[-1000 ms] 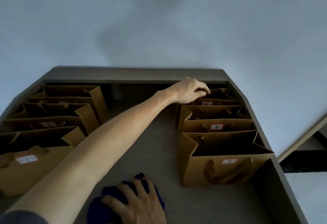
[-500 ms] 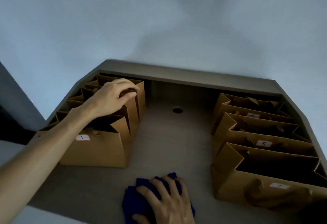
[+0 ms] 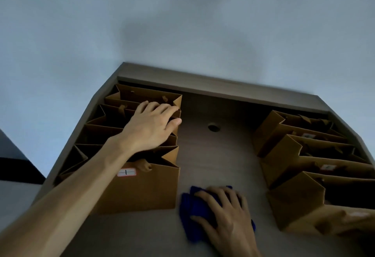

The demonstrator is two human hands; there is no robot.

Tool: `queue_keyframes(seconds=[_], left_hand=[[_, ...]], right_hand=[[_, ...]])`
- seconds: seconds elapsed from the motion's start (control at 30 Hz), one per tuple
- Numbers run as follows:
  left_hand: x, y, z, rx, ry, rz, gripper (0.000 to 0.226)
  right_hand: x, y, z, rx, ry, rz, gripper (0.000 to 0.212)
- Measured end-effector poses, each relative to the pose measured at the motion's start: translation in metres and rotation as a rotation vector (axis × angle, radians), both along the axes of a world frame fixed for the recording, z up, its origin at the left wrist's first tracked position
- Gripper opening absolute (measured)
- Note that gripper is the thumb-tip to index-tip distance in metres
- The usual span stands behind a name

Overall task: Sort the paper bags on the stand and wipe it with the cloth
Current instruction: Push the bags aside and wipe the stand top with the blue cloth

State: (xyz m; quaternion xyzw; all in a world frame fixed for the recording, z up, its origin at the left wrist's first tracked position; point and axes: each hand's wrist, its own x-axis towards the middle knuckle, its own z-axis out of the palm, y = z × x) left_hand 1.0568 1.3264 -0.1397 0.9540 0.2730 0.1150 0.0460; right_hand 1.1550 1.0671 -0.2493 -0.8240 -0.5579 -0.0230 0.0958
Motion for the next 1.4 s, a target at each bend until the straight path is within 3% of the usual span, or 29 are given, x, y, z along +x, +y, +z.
queue_keyframes(seconds=[0.13, 0.4, 0.63, 0.83, 0.97, 1.2, 1.4], left_hand=[[-0.002, -0.001, 0.000, 0.018, 0.002, -0.018, 0.052], [-0.006, -0.008, 0.004, -0.005, 0.004, -0.001, 0.050], [-0.002, -0.004, 0.002, 0.011, 0.007, -0.006, 0.050], [-0.001, -0.001, 0.000, 0.030, 0.009, 0.005, 0.072], [0.000, 0.000, 0.001, 0.016, 0.016, 0.014, 0.074], [0.000, 0.000, 0.002, 0.009, 0.027, 0.015, 0.070], [0.002, 0.000, 0.004, -0.014, 0.022, 0.020, 0.054]], right_hand=[[0.032, 0.068, 0.010, -0.080, 0.067, -0.087, 0.064], [0.098, 0.191, 0.012, -0.138, 0.148, -0.252, 0.060], [0.057, 0.124, 0.009, -0.059, 0.091, -0.174, 0.055], [0.009, 0.045, -0.006, -0.112, 0.019, -0.210, 0.055], [0.024, 0.071, -0.003, -0.113, 0.006, -0.196, 0.053], [0.094, 0.197, 0.010, -0.134, 0.067, -0.069, 0.055], [0.145, 0.213, 0.014, -0.180, 0.043, -0.085, 0.055]])
